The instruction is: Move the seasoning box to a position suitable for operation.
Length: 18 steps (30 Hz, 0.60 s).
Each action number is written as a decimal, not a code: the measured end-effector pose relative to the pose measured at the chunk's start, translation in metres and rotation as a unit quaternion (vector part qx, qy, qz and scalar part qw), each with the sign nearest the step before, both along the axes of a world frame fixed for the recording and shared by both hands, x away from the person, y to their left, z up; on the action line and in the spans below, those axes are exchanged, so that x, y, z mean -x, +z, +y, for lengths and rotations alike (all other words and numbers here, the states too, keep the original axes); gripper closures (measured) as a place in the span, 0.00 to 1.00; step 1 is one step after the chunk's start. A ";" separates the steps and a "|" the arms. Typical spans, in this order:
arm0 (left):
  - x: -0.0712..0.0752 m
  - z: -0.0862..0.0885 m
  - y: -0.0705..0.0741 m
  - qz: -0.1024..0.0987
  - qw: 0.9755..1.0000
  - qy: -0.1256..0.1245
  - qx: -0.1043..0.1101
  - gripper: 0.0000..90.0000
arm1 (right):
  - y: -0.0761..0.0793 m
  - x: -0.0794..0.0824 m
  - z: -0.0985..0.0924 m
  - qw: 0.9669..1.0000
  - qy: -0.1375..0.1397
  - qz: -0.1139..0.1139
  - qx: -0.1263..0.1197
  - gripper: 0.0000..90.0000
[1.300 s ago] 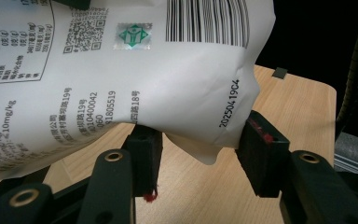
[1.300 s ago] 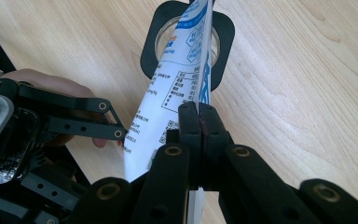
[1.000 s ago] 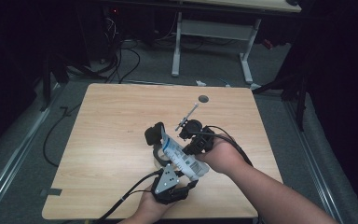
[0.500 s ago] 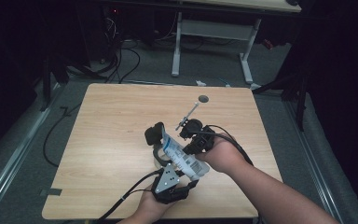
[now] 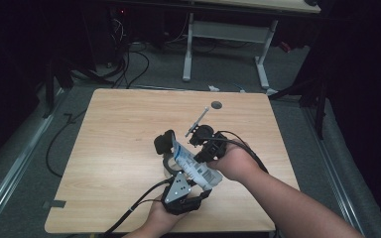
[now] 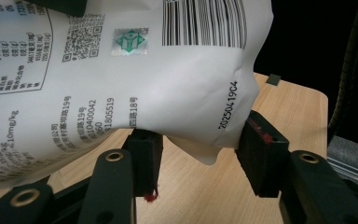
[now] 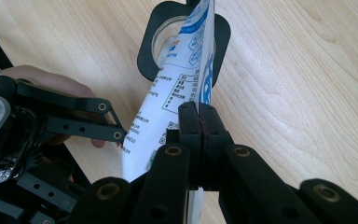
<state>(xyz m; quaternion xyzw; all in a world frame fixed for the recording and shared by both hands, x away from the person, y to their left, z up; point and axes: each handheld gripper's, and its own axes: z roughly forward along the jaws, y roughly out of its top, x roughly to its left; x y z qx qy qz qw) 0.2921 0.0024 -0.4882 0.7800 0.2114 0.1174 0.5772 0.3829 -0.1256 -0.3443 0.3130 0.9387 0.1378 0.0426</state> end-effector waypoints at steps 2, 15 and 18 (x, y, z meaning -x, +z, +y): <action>-0.001 0.000 0.000 0.000 1.000 0.001 0.001 0.60 | 0.000 -0.001 0.000 1.000 0.000 0.000 -0.001 1.00; -0.002 0.002 0.002 0.001 1.000 0.002 0.005 0.60 | 0.001 -0.003 0.004 1.000 0.004 -0.002 0.000 1.00; -0.002 0.002 0.002 0.001 1.000 0.002 0.006 0.60 | 0.001 -0.003 0.005 1.000 0.003 -0.003 -0.001 1.00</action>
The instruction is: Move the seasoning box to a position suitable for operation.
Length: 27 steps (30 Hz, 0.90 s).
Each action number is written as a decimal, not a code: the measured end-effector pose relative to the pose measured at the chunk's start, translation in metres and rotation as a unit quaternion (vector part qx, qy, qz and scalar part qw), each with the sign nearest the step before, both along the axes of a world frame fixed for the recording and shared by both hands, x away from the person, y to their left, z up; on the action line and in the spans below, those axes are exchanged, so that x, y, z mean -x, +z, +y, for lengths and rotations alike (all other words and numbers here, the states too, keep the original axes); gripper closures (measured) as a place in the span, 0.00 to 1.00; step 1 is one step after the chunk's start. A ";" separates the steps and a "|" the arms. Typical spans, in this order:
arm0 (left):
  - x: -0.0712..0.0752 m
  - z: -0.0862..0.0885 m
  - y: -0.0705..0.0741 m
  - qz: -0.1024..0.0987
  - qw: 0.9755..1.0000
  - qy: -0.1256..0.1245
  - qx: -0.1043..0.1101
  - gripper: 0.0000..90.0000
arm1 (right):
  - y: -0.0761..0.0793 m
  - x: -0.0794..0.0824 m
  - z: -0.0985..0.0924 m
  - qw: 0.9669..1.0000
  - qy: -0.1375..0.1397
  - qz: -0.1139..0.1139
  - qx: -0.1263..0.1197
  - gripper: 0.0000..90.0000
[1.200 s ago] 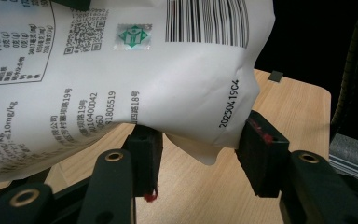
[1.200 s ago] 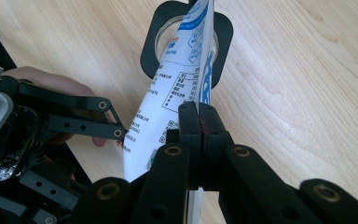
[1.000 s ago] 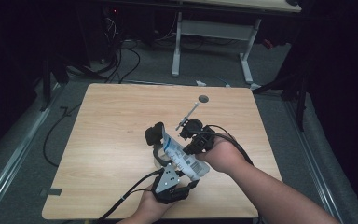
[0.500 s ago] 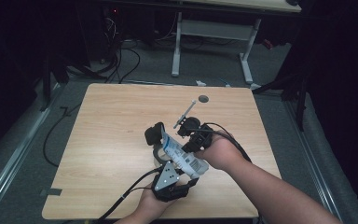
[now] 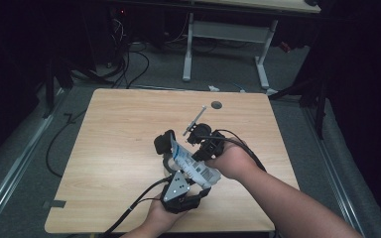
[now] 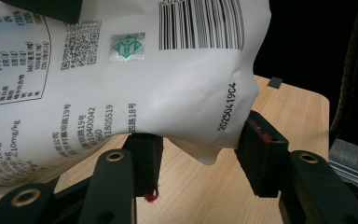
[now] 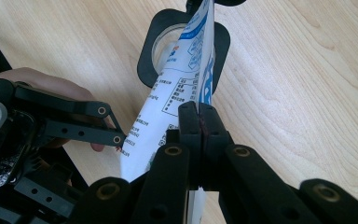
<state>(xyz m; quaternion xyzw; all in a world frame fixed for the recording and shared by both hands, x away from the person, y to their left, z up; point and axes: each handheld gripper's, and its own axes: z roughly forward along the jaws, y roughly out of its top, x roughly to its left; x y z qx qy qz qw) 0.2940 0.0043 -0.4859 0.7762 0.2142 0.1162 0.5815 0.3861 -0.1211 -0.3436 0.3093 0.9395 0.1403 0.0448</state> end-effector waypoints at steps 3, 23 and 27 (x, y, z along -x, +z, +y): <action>0.000 0.000 0.000 0.000 1.000 -0.001 0.001 0.60 | 0.000 0.000 0.000 1.000 0.000 -0.001 0.000 1.00; 0.000 0.000 0.003 -0.002 1.000 -0.003 0.005 0.60 | 0.002 0.000 0.000 1.000 0.001 -0.004 0.002 1.00; 0.000 0.000 0.003 -0.002 1.000 -0.003 0.005 0.60 | 0.003 0.000 0.001 1.000 0.001 -0.003 0.003 1.00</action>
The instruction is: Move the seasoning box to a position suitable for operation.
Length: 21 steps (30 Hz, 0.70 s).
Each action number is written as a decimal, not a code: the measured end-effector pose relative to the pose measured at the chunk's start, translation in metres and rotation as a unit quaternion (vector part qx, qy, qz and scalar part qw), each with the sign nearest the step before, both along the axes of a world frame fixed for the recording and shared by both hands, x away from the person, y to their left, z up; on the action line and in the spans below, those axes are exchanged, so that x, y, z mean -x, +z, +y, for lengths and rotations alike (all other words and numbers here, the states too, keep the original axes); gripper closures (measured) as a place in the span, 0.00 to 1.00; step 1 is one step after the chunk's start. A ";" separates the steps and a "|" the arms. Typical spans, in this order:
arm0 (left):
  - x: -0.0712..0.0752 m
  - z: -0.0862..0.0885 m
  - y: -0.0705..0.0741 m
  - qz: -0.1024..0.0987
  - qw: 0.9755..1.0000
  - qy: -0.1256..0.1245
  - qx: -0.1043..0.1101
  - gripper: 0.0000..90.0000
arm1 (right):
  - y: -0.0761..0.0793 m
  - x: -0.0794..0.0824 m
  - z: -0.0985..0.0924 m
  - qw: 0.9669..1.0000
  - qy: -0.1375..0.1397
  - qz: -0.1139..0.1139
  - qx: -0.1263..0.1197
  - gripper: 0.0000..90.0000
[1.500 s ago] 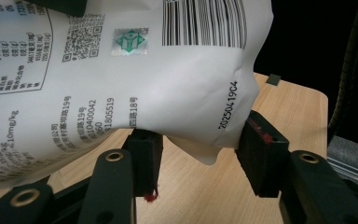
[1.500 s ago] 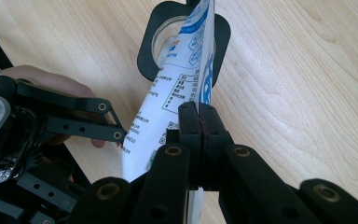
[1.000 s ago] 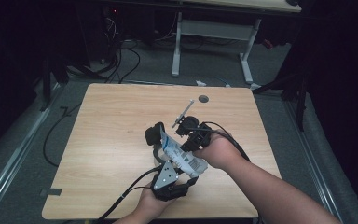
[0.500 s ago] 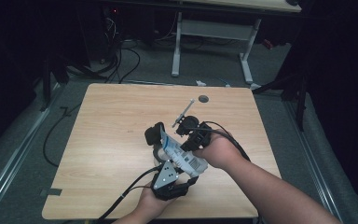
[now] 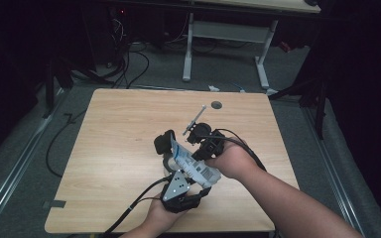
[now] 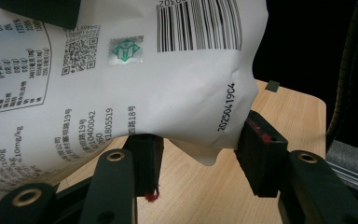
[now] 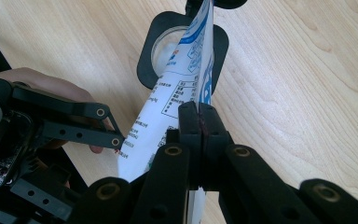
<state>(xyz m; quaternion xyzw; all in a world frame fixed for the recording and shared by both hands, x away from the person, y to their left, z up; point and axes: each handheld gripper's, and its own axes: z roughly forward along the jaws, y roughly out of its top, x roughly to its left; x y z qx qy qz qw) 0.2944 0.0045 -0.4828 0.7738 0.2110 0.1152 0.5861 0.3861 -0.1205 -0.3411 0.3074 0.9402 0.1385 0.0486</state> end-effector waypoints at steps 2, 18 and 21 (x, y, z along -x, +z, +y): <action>0.000 0.000 0.000 0.000 1.000 0.000 0.000 0.61 | 0.000 0.000 0.000 1.000 0.000 0.000 0.000 1.00; 0.000 0.001 0.001 -0.002 1.000 0.000 0.003 0.61 | 0.001 0.000 0.001 1.000 0.002 -0.001 -0.001 1.00; 0.000 0.001 0.001 -0.002 1.000 0.000 0.003 0.61 | 0.001 0.000 0.002 1.000 0.002 -0.001 0.000 1.00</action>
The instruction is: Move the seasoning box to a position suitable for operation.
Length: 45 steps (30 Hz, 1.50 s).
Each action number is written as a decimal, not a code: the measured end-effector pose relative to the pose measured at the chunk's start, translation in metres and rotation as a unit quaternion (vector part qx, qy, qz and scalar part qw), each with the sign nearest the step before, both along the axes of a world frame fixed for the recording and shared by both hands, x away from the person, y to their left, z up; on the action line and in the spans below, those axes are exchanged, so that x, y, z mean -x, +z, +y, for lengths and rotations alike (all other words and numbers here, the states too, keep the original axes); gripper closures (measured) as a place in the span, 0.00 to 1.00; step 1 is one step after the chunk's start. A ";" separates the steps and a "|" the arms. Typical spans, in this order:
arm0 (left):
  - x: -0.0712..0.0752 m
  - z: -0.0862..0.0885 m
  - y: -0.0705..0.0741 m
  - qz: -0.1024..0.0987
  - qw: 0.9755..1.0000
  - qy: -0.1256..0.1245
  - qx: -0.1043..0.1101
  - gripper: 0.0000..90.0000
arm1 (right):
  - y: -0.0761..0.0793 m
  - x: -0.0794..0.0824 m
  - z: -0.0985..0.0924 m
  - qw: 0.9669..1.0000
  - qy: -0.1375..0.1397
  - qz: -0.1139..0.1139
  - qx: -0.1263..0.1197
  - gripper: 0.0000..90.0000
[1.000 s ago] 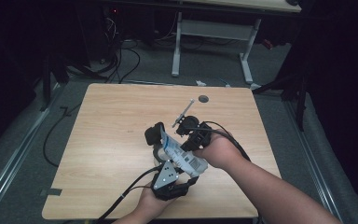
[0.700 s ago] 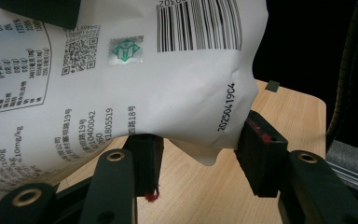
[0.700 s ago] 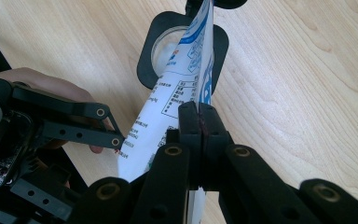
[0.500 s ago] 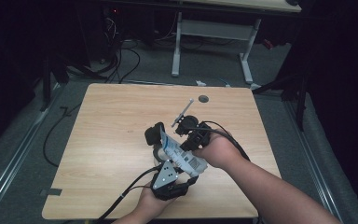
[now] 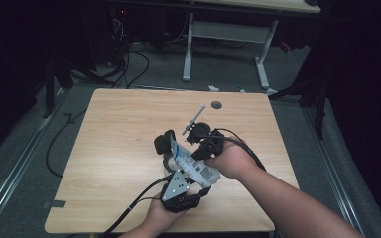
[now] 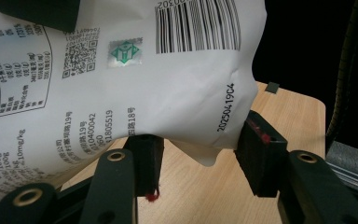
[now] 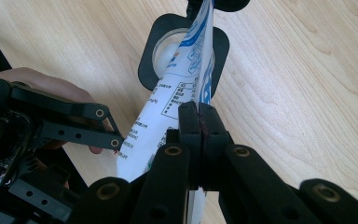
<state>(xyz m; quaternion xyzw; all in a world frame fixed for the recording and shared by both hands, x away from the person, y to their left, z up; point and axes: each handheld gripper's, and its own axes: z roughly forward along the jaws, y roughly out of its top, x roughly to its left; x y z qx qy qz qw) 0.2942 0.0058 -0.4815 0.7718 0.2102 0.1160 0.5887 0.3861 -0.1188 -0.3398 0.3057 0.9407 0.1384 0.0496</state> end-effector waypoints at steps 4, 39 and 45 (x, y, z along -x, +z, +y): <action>0.000 0.000 0.000 -0.001 1.000 0.000 0.000 0.61 | 0.000 -0.001 0.000 1.000 0.003 0.000 0.001 1.00; 0.002 0.001 0.000 -0.008 1.000 -0.001 -0.002 0.61 | 0.001 0.003 -0.001 1.000 0.002 -0.003 -0.005 1.00; 0.002 0.001 -0.001 -0.011 1.000 0.000 -0.002 0.61 | 0.002 0.004 -0.001 1.000 0.002 -0.002 -0.006 1.00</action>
